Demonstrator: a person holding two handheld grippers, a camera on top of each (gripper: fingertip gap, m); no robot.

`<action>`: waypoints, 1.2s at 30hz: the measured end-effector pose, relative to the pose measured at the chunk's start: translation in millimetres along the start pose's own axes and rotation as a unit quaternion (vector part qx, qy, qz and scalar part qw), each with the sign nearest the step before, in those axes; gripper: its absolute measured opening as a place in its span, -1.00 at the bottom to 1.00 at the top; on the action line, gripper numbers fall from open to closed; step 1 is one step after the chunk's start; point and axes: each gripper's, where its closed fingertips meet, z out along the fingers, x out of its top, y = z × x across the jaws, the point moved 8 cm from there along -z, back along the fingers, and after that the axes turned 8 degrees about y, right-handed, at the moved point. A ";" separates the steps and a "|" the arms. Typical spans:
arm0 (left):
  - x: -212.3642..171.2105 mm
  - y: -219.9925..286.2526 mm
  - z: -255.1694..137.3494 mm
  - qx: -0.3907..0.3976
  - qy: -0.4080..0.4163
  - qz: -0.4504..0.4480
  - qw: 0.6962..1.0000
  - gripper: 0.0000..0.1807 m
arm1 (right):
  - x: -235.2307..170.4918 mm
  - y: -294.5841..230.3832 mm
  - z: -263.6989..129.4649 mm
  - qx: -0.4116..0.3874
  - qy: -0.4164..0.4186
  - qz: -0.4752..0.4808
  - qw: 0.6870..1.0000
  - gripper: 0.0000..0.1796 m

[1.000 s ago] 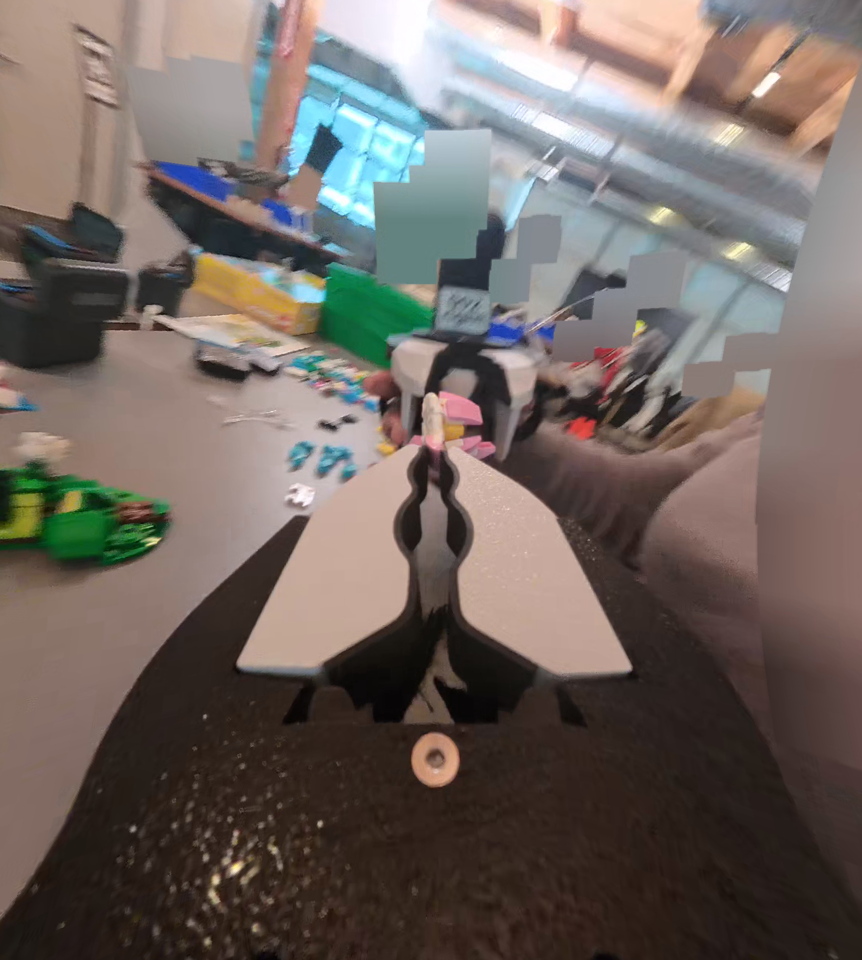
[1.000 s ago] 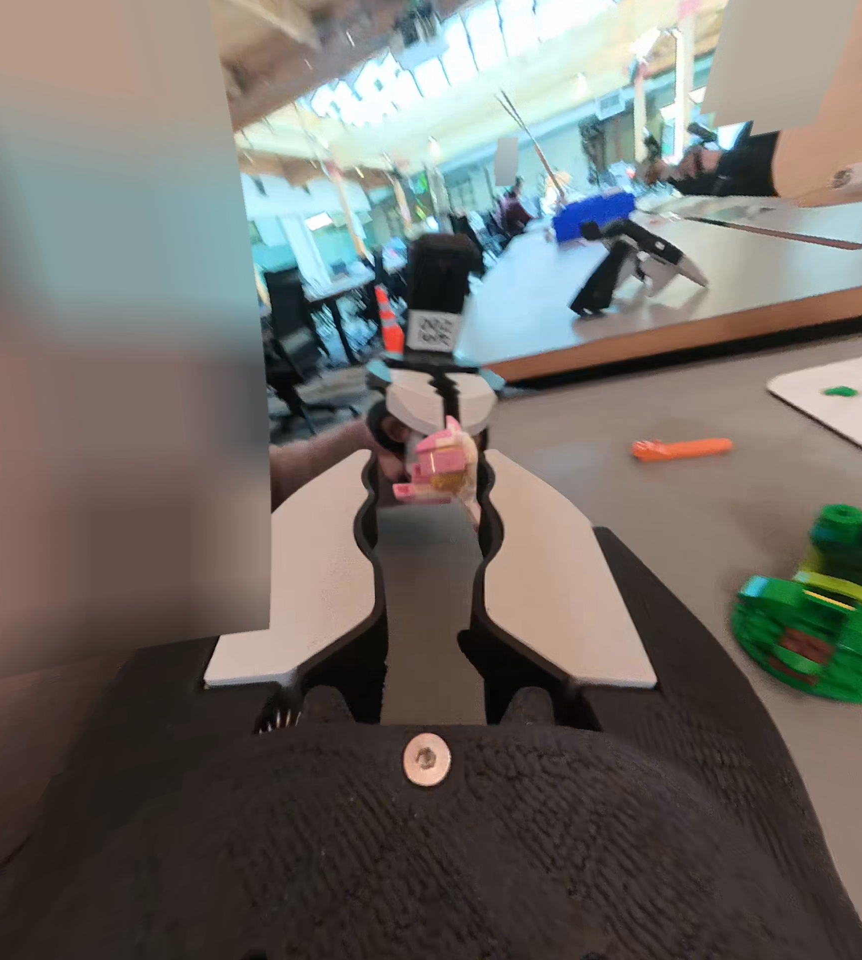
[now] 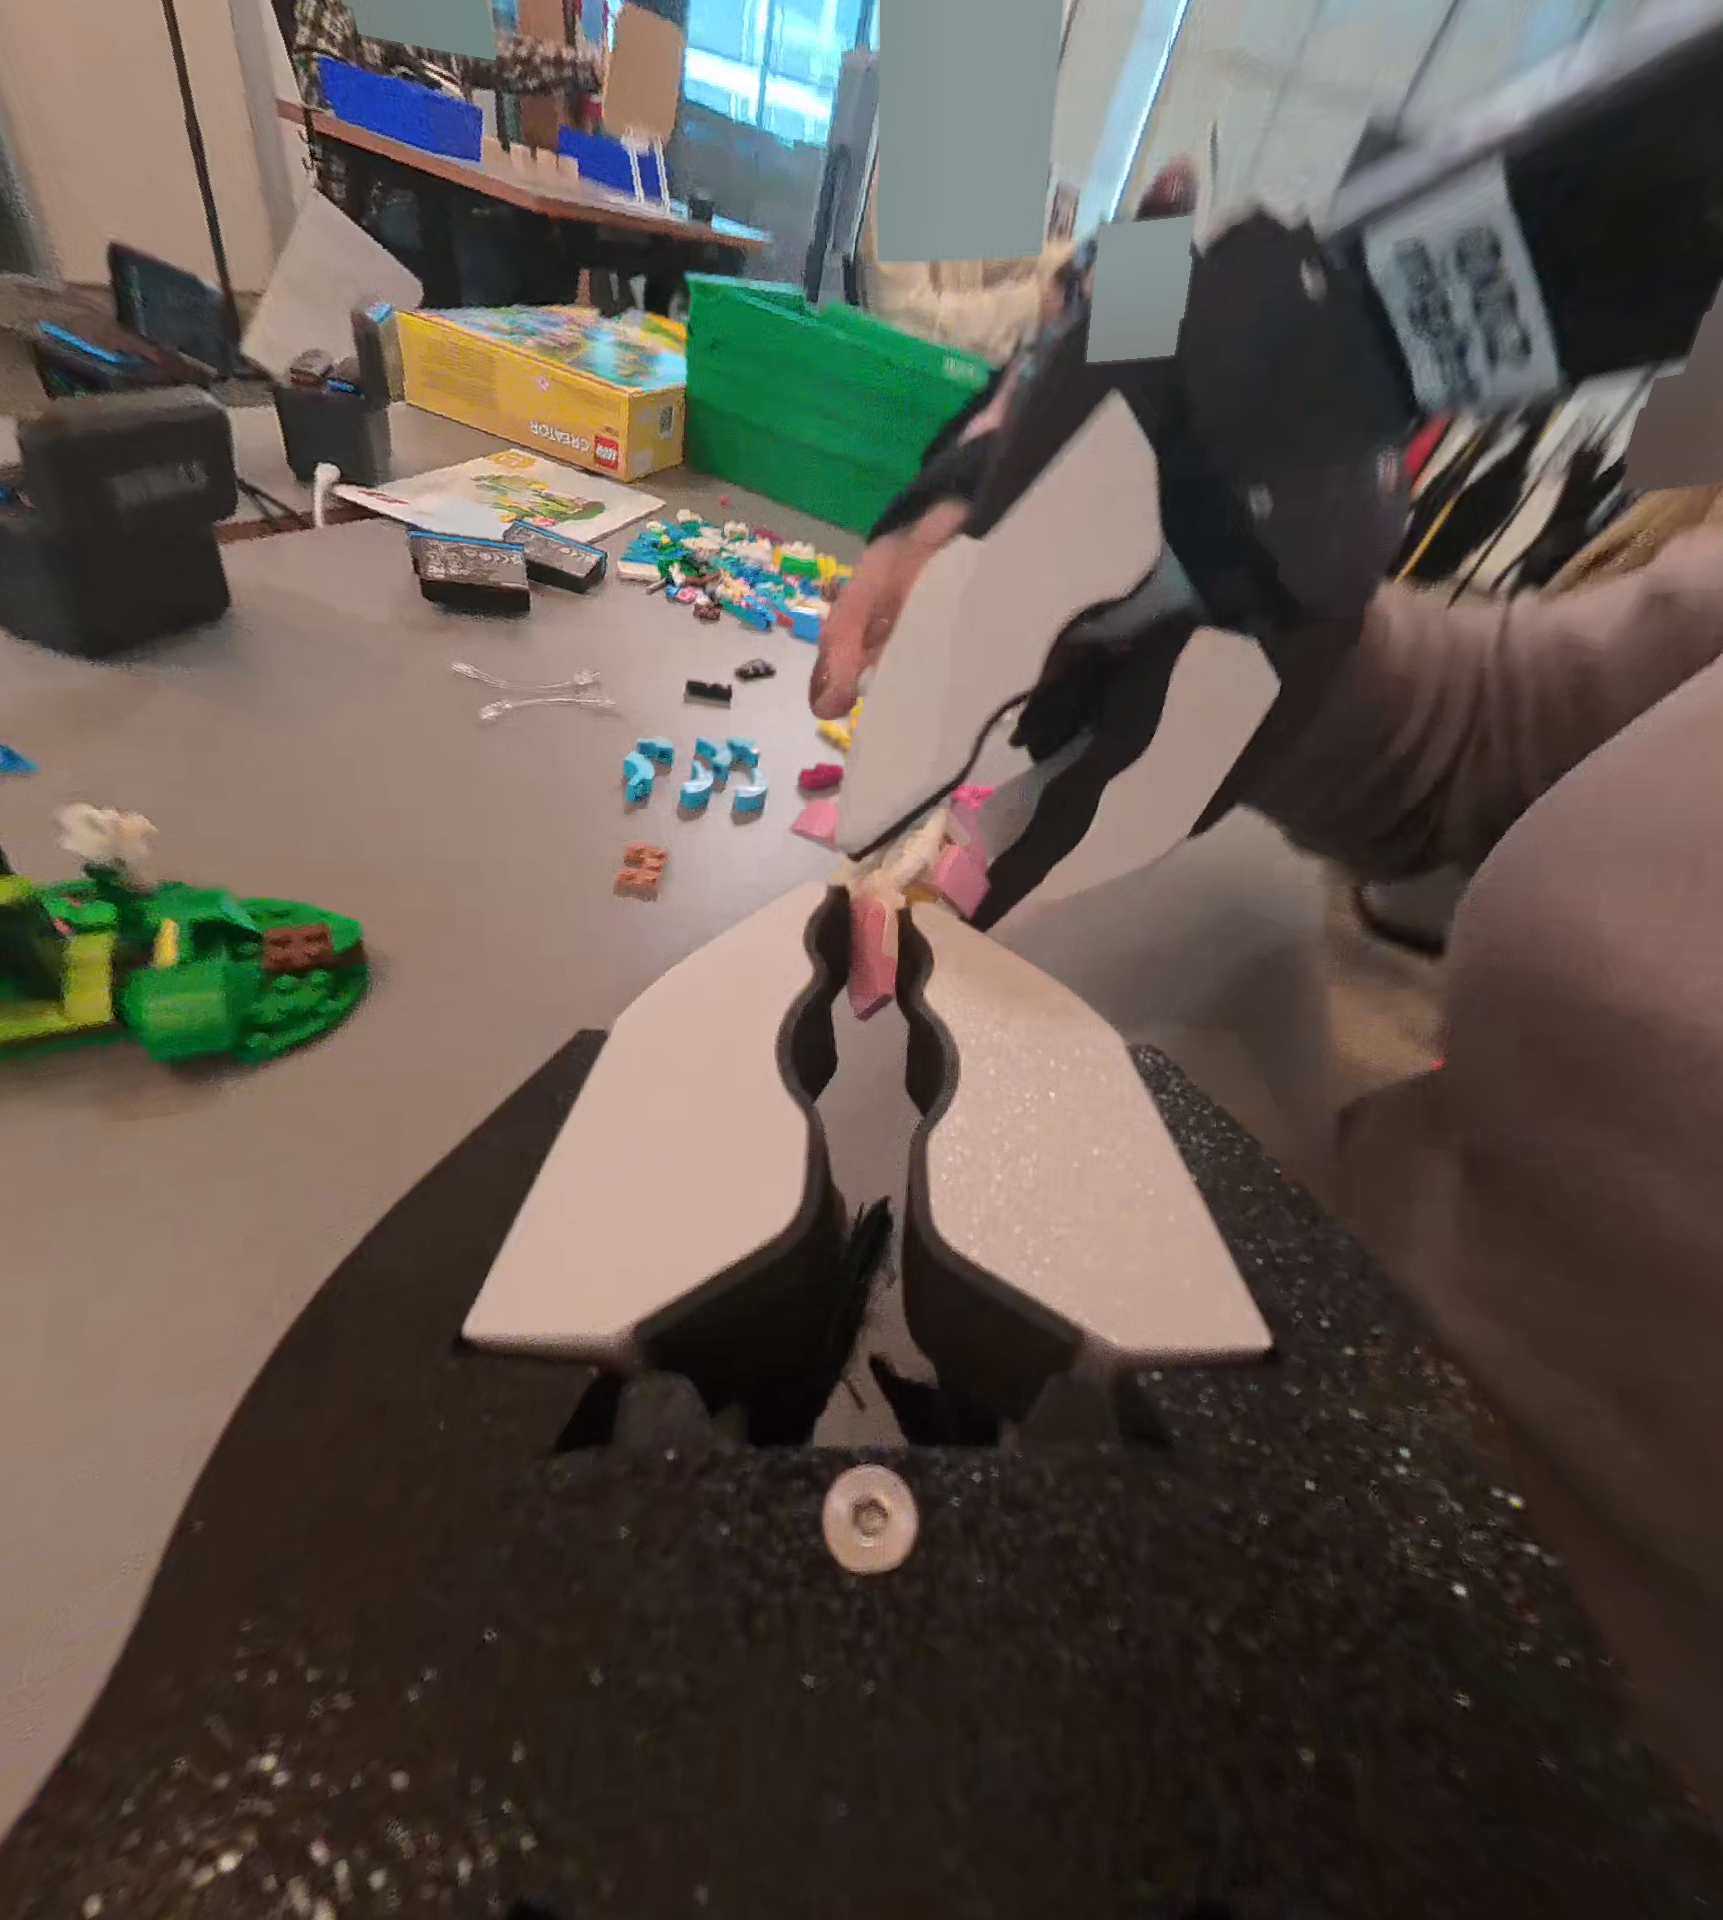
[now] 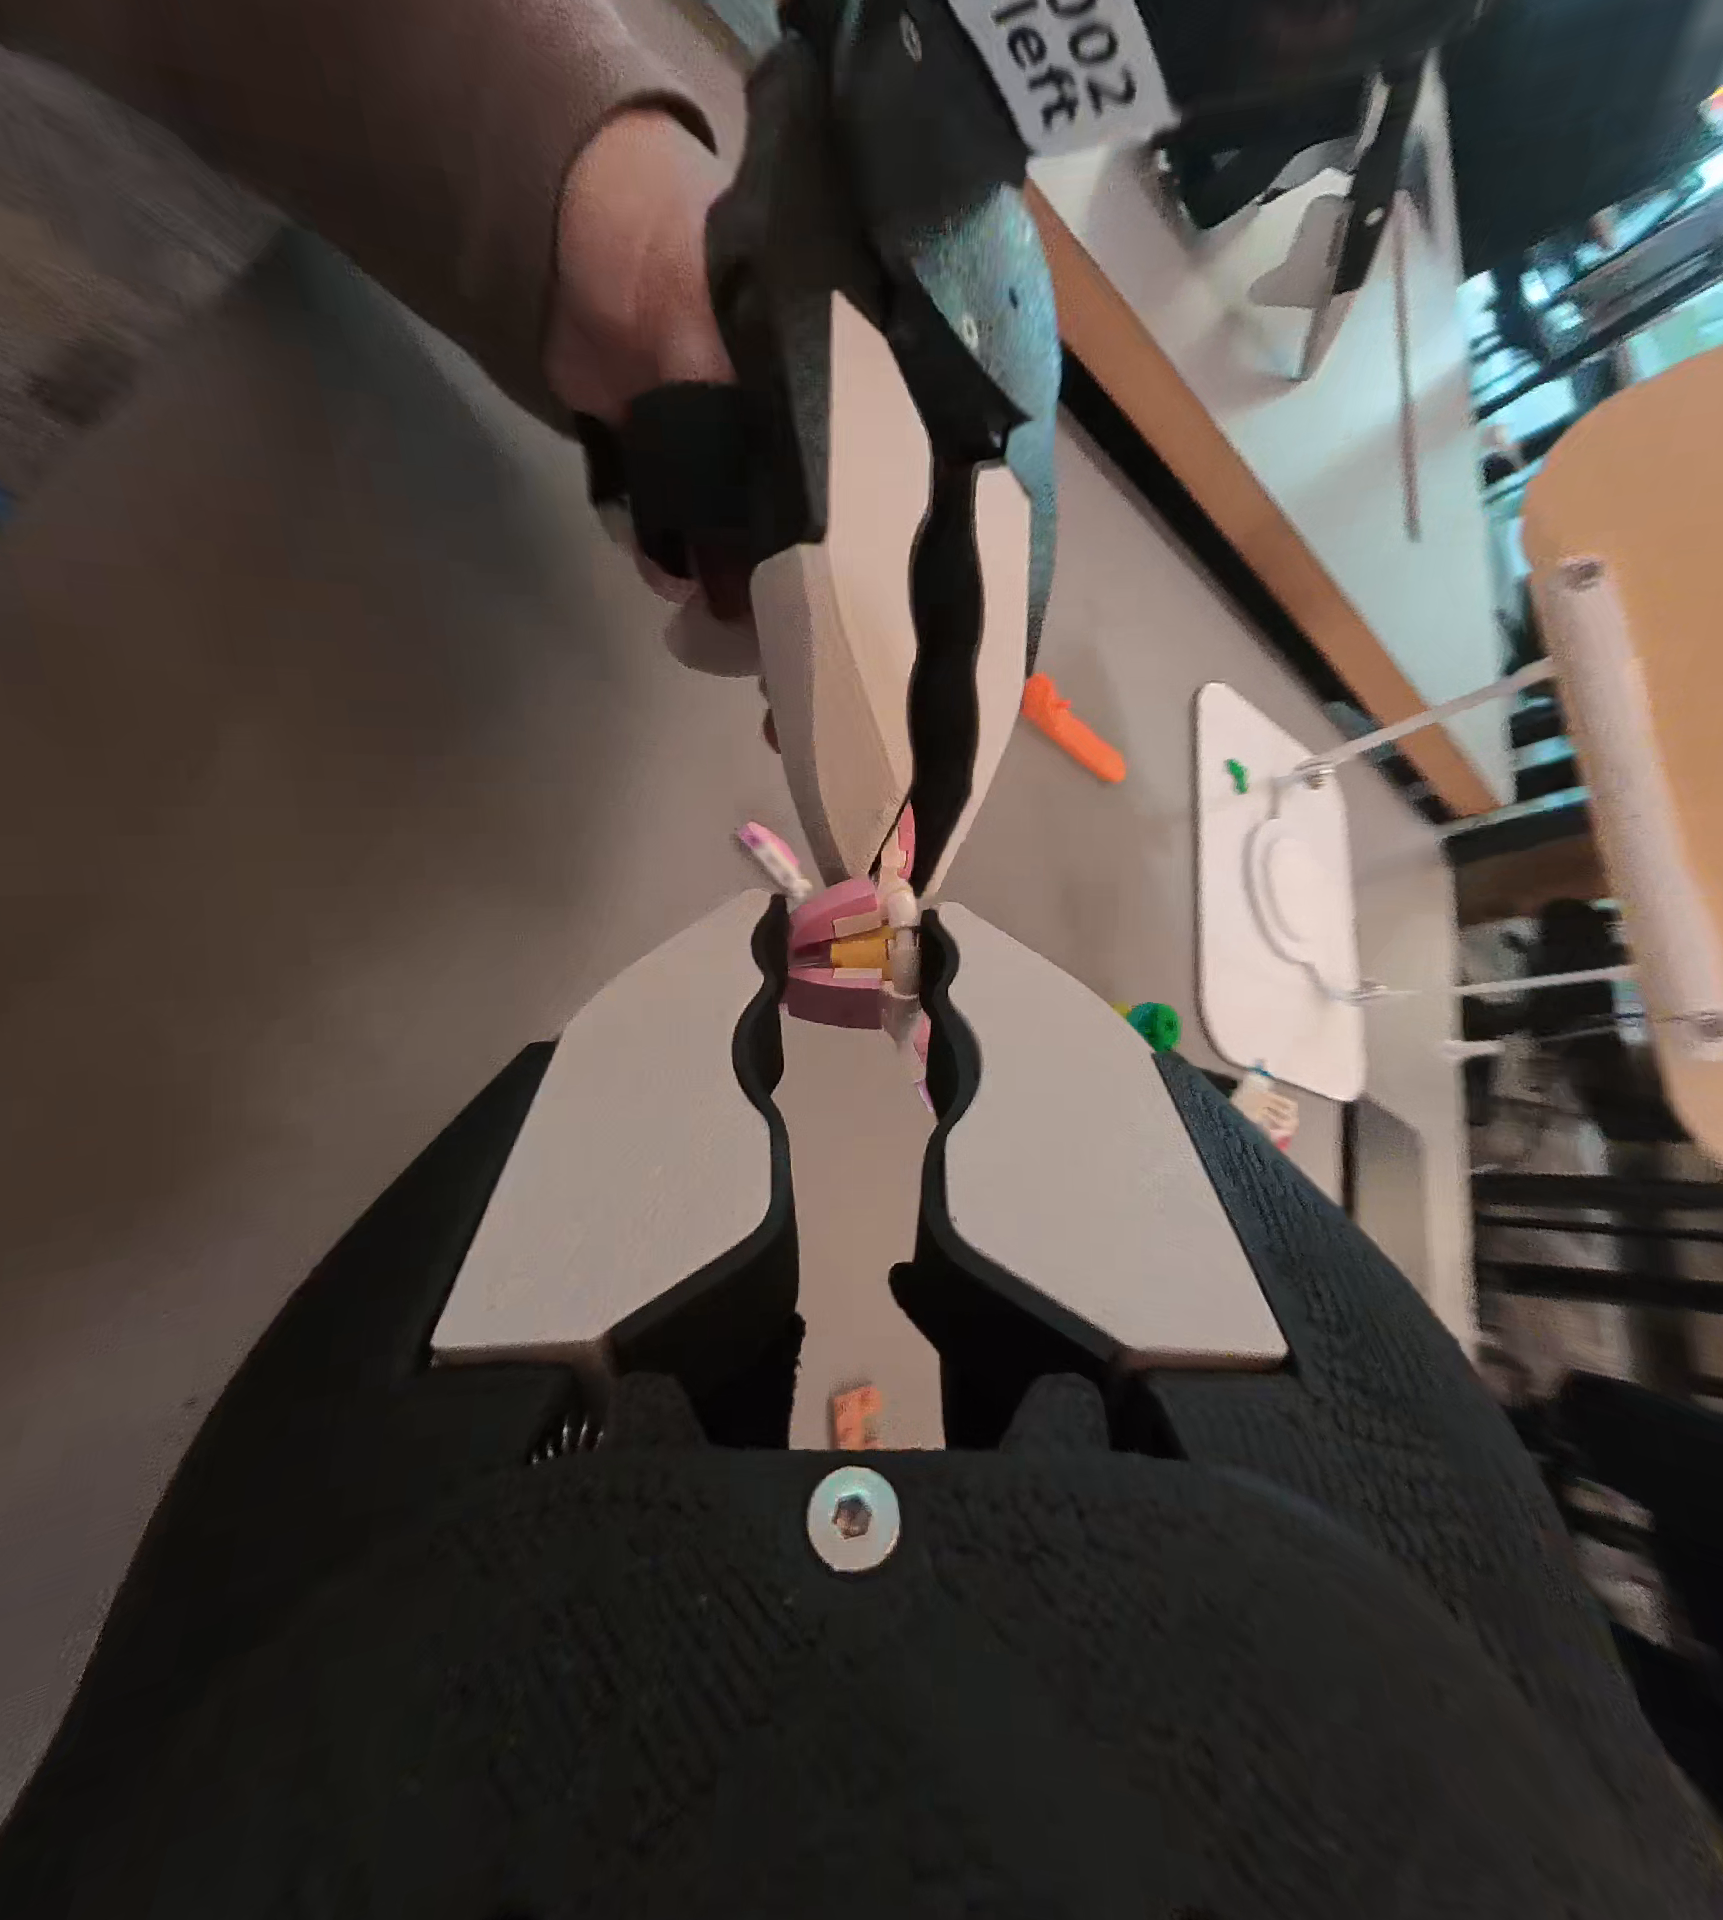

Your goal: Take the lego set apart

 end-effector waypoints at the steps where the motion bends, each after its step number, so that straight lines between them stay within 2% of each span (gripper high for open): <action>1: -2.0 -2.5 -1.0 -0.006 0.016 -0.034 0.999 -0.91 | 0.5 -1.5 1.5 -0.015 -0.004 -0.021 1.000 -0.75; 4: -7.2 -8.9 -4.3 -0.047 0.077 -0.153 0.984 -0.91 | 4.4 -5.1 4.3 -0.054 -0.007 -0.083 0.995 -0.75; 8: -16.6 -16.9 -5.4 -0.089 0.116 -0.260 0.954 -0.94 | 3.5 -8.9 10.8 -0.076 -0.035 -0.149 0.985 -0.75; 11: -23.3 -19.6 -6.7 -0.105 0.113 -0.282 0.947 -0.94 | 0.7 -12.9 15.2 -0.077 -0.048 -0.161 0.983 -0.74; 13: -23.7 -16.8 -7.7 -0.056 0.076 -0.191 0.977 -0.92 | -6.1 -14.9 18.6 -0.064 -0.055 -0.127 0.988 -0.76; 15: -17.1 -4.2 -7.3 0.028 0.015 -0.017 0.999 -0.91 | -12.9 -14.3 18.9 -0.047 -0.036 -0.056 0.997 -0.76; 17: -10.6 9.1 -4.5 0.096 -0.034 0.144 0.984 -0.91 | -15.1 -10.9 17.1 -0.029 -0.015 0.006 0.999 -0.75; 18: -9.4 11.5 -3.3 0.109 -0.045 0.176 0.977 -0.91 | -15.3 -9.1 16.2 -0.023 -0.009 0.023 0.999 -0.75; 23: -12.3 1.5 -3.1 0.120 -0.022 0.113 0.986 -0.91 | -18.7 -2.8 19.1 -0.015 -0.010 0.039 0.999 -0.76; 26: -11.3 7.1 -3.0 0.152 -0.027 0.182 0.971 -0.92 | -21.2 2.7 19.0 0.001 0.023 0.123 0.992 -0.76; 28: -8.4 13.8 -2.5 0.174 -0.041 0.267 0.947 -0.93 | -24.3 8.5 17.3 0.028 0.068 0.209 0.975 -0.76; 30: -4.9 18.3 -1.5 0.191 -0.043 0.317 0.928 -0.93 | -26.6 13.1 15.2 0.045 0.103 0.253 0.961 -0.75; 33: -1.9 16.9 -1.6 0.199 -0.027 0.302 0.932 -0.93 | -26.7 16.3 14.1 0.041 0.118 0.264 0.956 -0.75; 36: -1.0 14.4 -1.1 0.213 -0.009 0.269 0.939 -0.93 | -22.7 15.5 13.8 0.002 0.096 0.198 0.975 -0.76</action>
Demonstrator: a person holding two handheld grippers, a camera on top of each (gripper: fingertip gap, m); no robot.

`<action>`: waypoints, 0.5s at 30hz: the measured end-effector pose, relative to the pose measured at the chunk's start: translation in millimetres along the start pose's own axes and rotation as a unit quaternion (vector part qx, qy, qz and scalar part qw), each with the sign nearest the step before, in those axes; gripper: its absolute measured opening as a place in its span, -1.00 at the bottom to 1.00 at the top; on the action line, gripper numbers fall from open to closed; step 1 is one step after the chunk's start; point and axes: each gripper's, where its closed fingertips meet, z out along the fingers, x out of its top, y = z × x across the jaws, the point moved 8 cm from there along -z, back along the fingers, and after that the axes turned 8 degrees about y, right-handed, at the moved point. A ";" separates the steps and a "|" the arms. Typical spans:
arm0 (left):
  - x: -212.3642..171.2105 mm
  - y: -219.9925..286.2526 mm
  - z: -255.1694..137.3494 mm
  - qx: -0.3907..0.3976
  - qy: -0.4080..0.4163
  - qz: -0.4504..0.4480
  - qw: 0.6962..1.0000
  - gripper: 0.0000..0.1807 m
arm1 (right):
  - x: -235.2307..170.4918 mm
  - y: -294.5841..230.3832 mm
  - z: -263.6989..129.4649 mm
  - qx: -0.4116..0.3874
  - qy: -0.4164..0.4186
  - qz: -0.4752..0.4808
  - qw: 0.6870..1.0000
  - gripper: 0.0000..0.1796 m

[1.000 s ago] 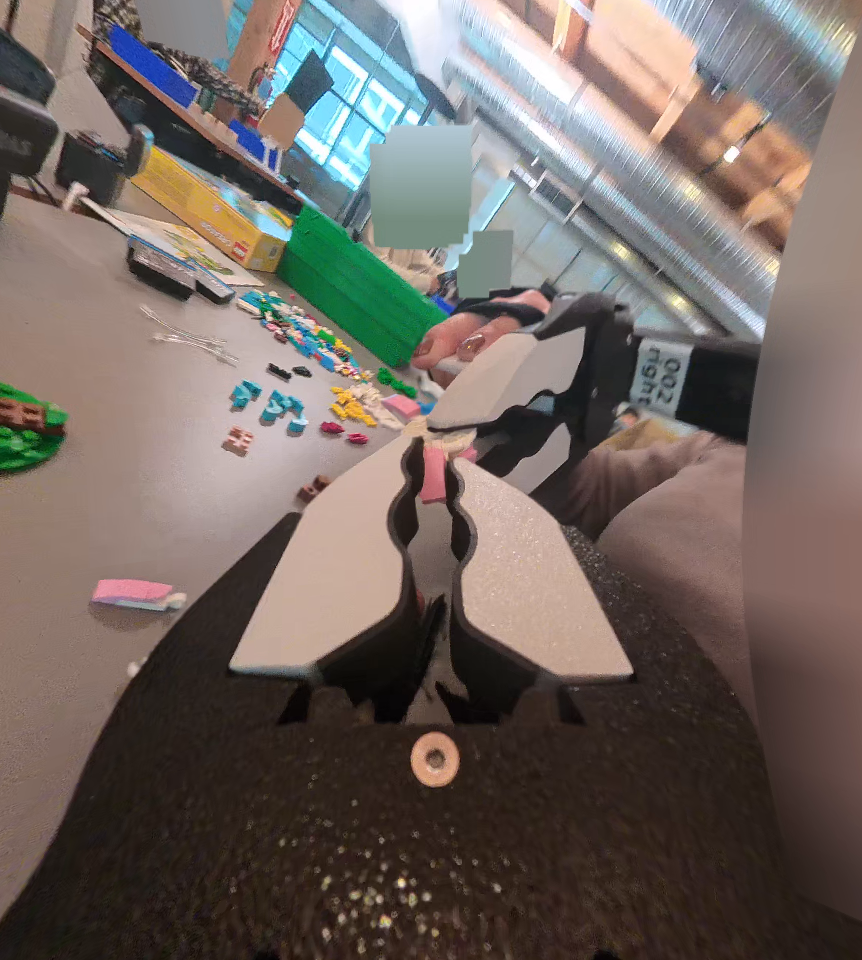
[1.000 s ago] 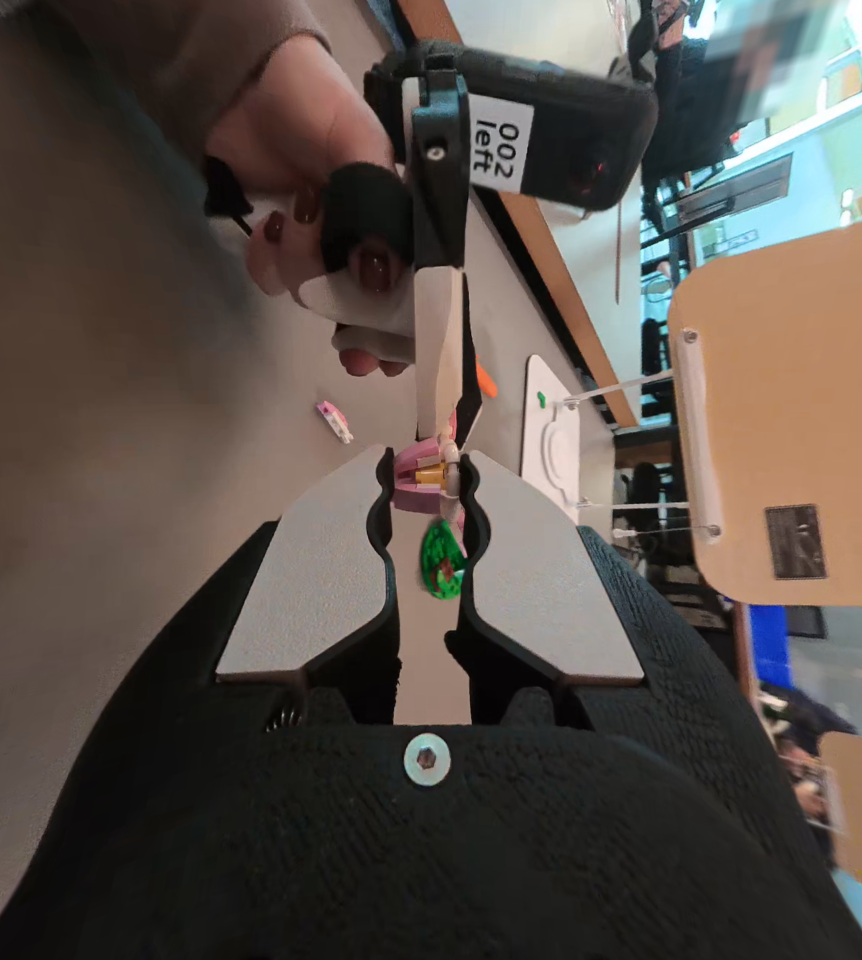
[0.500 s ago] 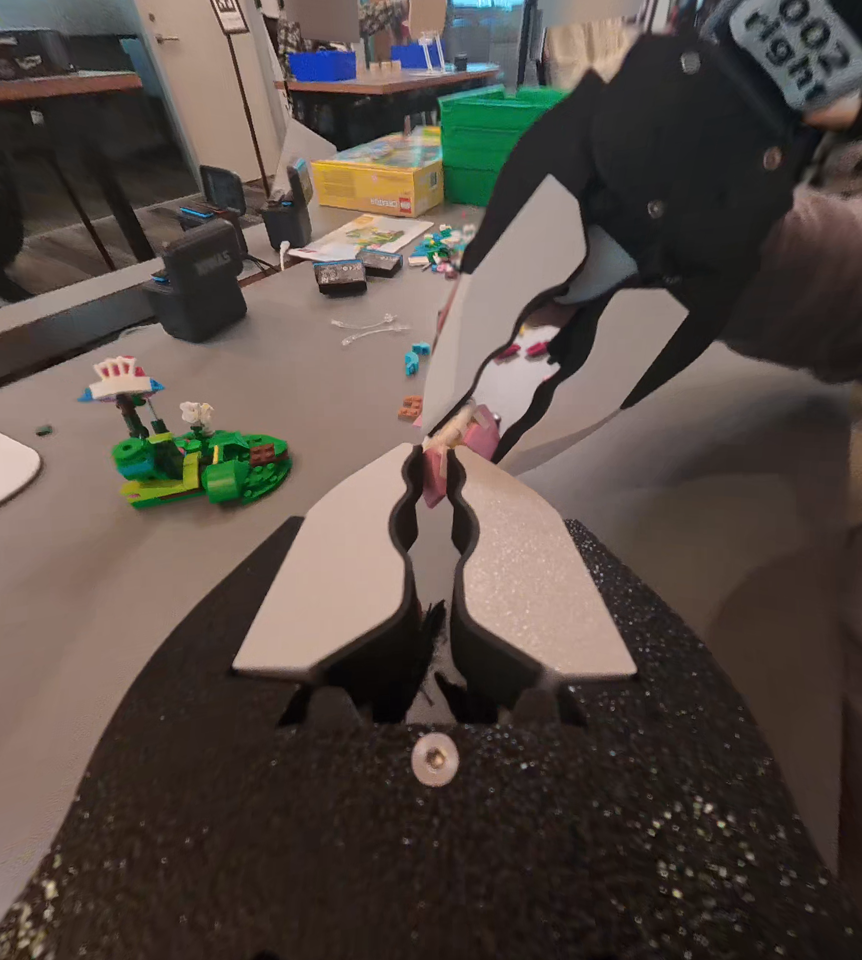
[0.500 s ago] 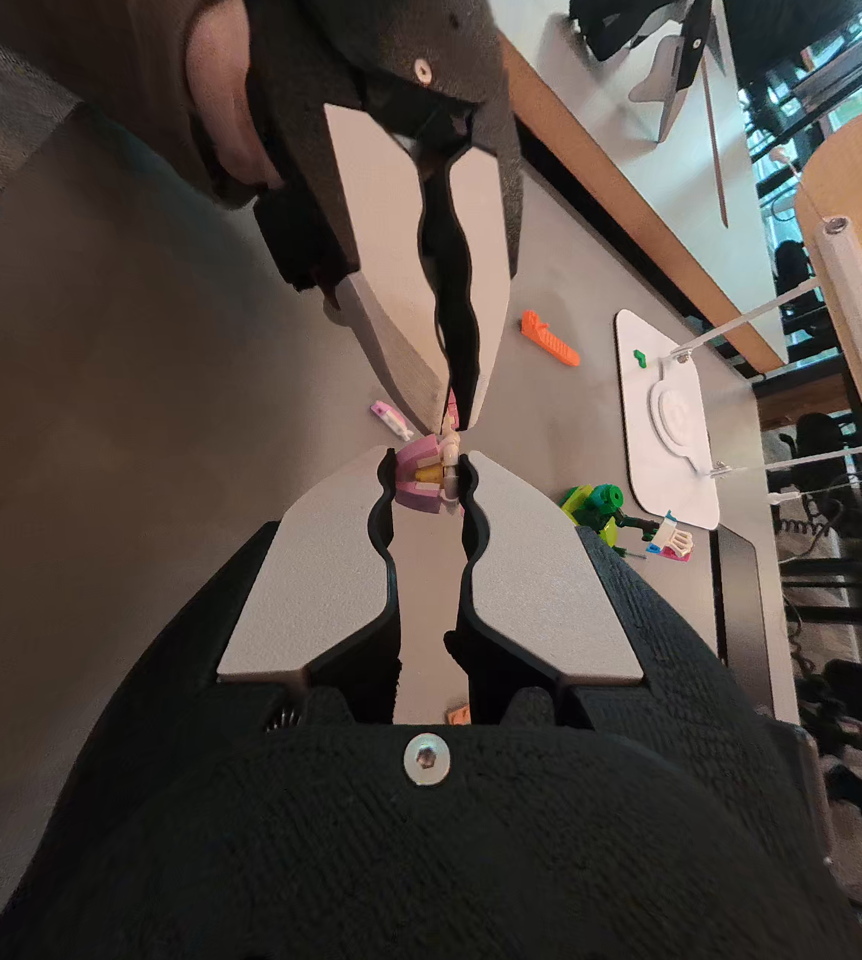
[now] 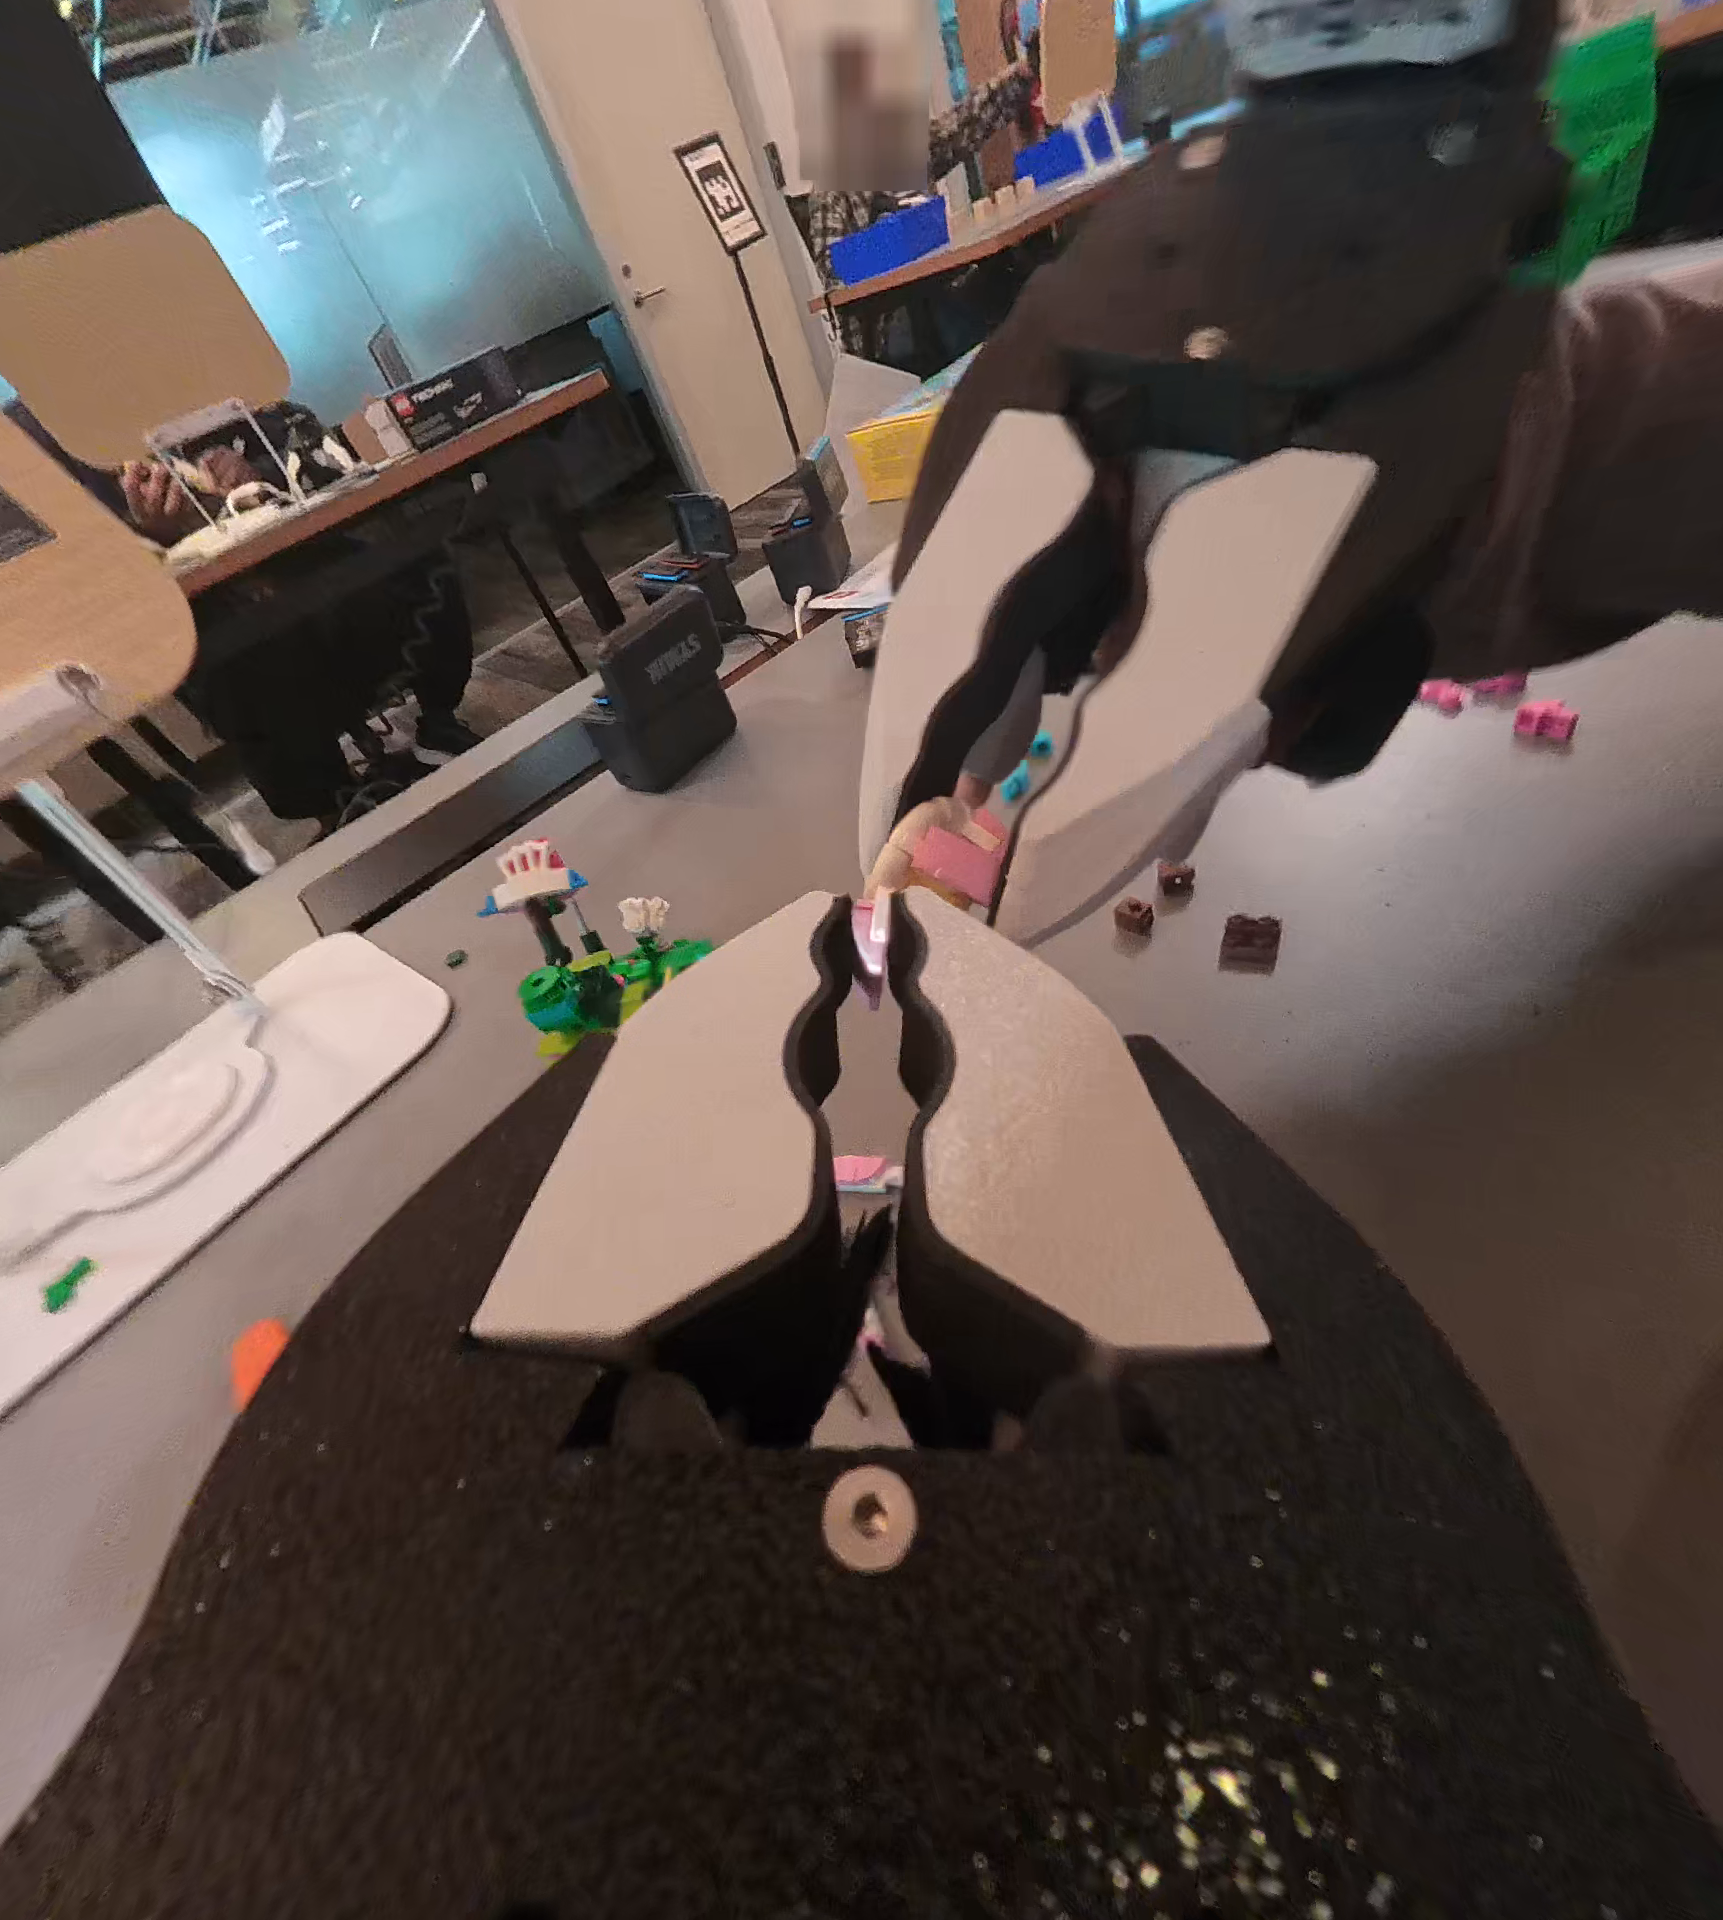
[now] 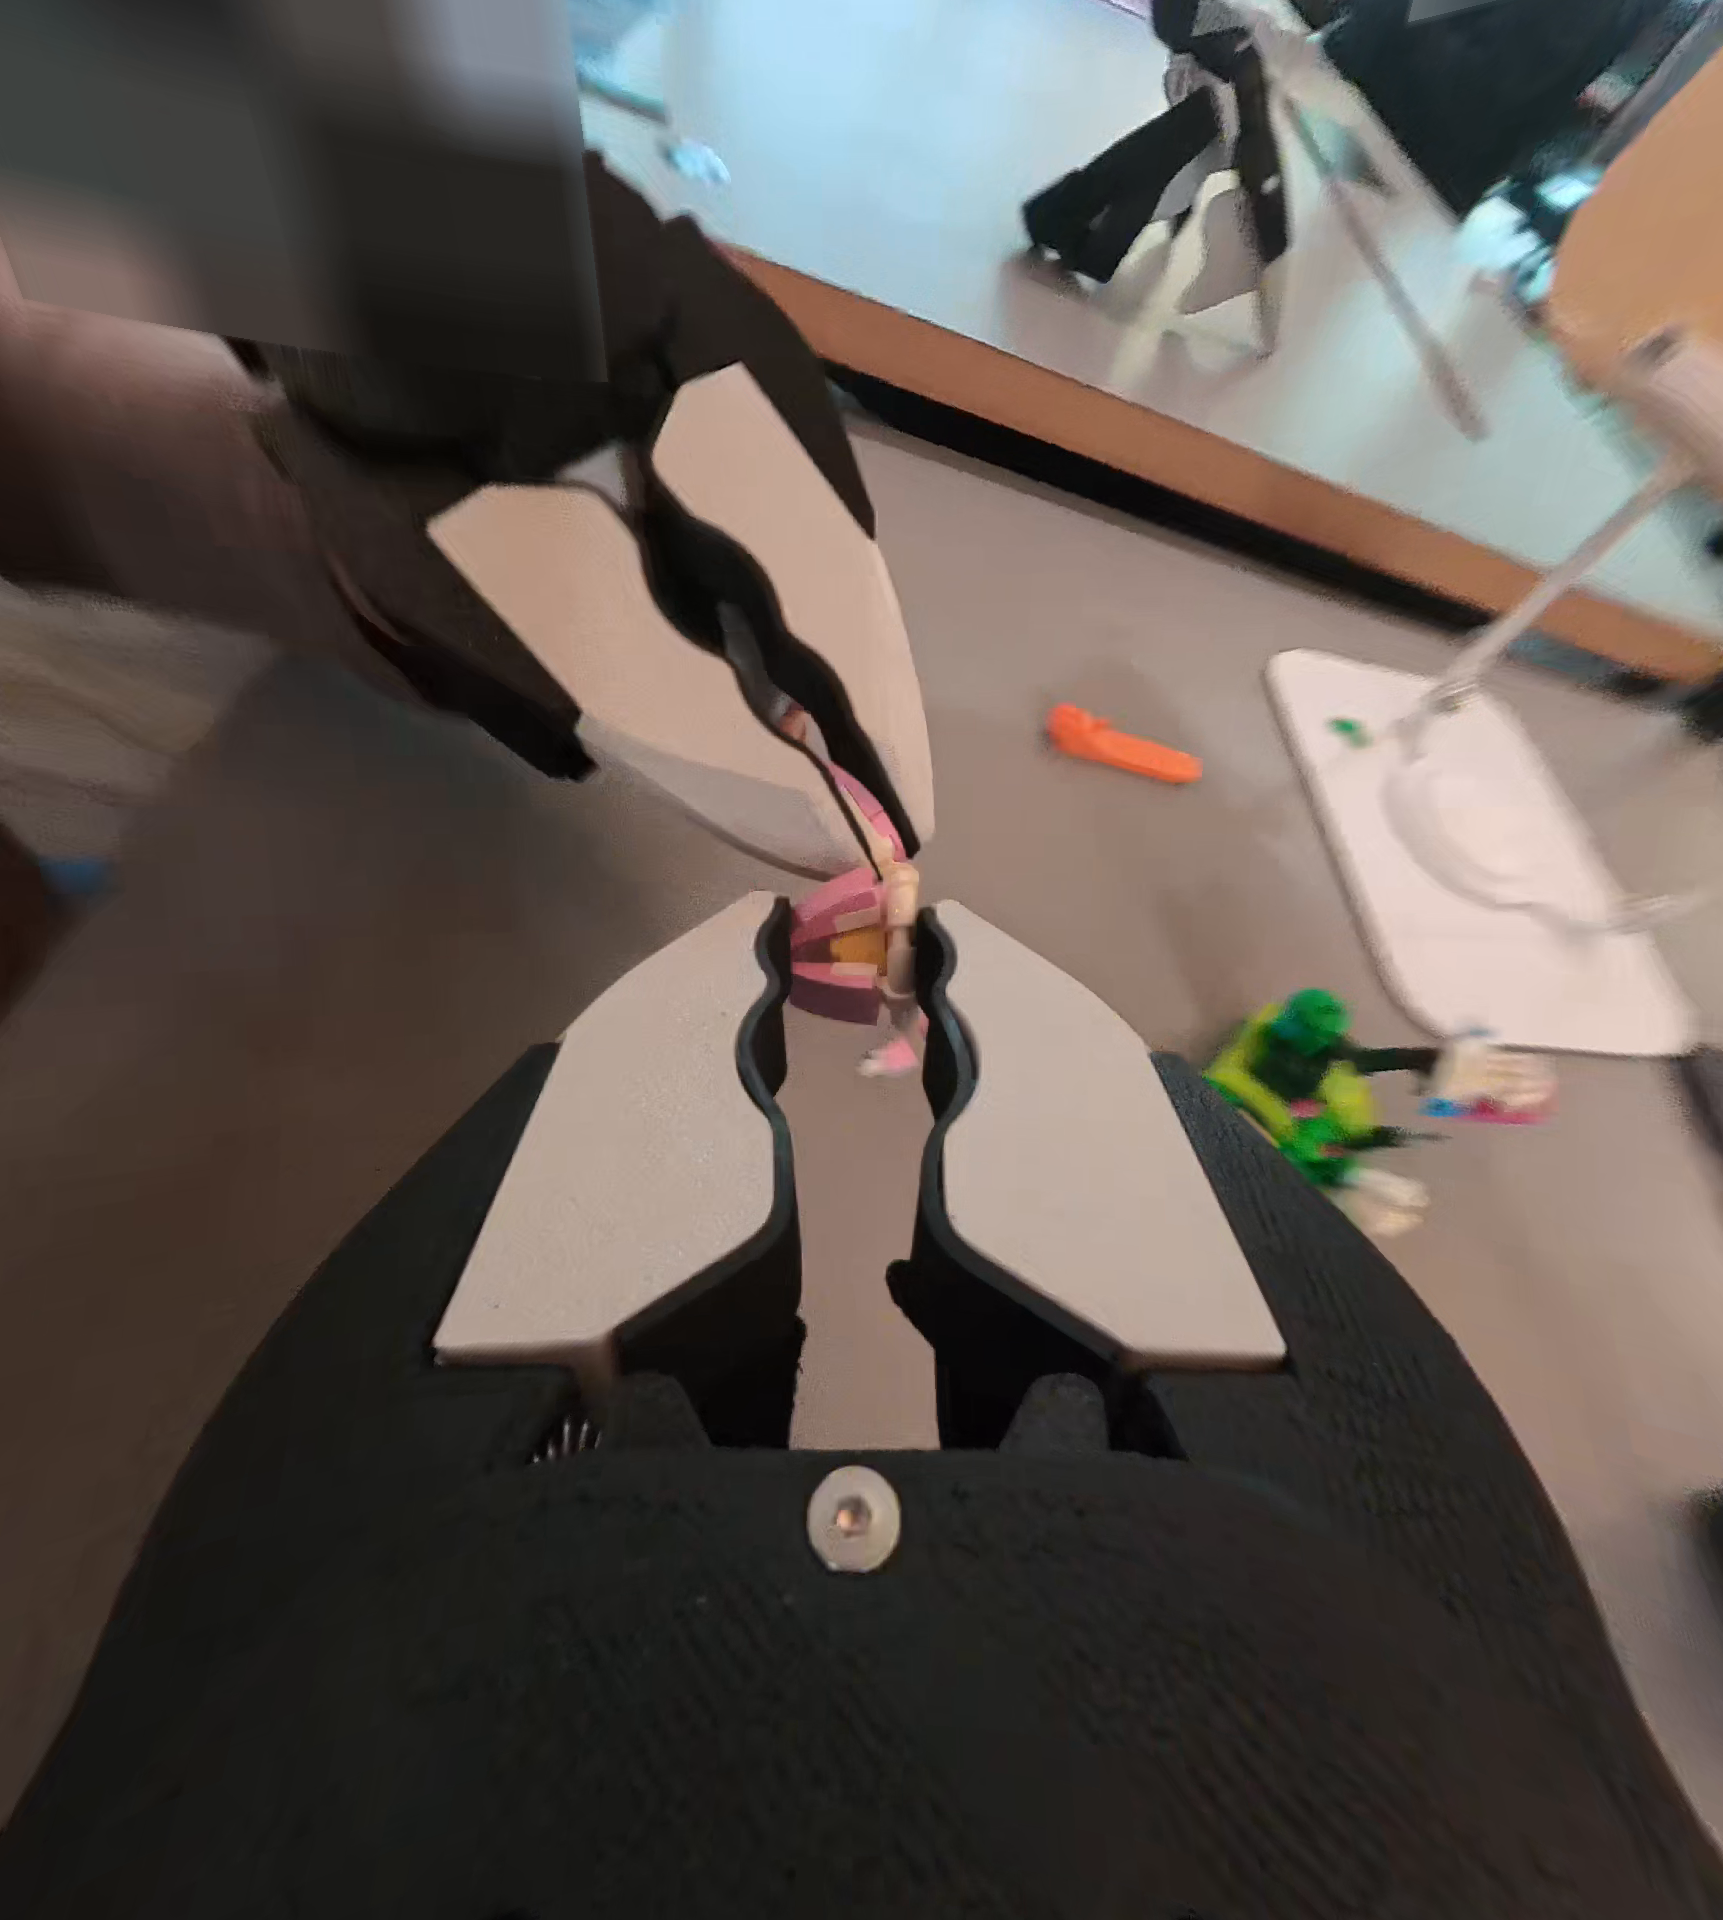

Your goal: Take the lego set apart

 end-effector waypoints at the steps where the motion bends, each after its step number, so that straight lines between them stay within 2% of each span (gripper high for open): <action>1: -1.1 -2.1 0.9 0.004 0.003 -0.023 1.000 -0.93 | 1.9 -2.4 1.1 -0.025 -0.017 -0.053 0.998 -0.76; 4: -5.5 -7.7 4.0 0.024 0.005 -0.076 0.997 -0.91 | 6.6 -8.7 7.8 -0.097 -0.089 -0.207 0.970 -0.76; 7: -7.2 -13.9 4.8 0.027 0.022 -0.164 0.986 -0.90 | 8.6 -12.8 12.7 -0.145 -0.120 -0.313 0.931 -0.77; 9: -9.4 -17.8 4.6 0.011 0.042 -0.246 0.968 -0.91 | 8.9 -14.7 13.9 -0.168 -0.122 -0.362 0.909 -0.77; 12: -14.7 -23.0 3.1 -0.031 0.080 -0.372 0.924 -0.92 | 8.5 -17.5 16.0 -0.194 -0.118 -0.419 0.879 -0.77; 13: -15.6 -23.1 1.9 -0.038 0.084 -0.378 0.921 -0.92 | 8.3 -17.2 16.2 -0.192 -0.111 -0.408 0.886 -0.76; 14: -15.4 -22.5 0.4 -0.036 0.081 -0.363 0.928 -0.92 | 8.1 -15.9 16.0 -0.183 -0.098 -0.372 0.905 -0.76; 15: -13.0 -20.8 -1.6 -0.025 0.073 -0.309 0.948 -0.92 | 7.8 -14.1 15.1 -0.167 -0.079 -0.313 0.931 -0.76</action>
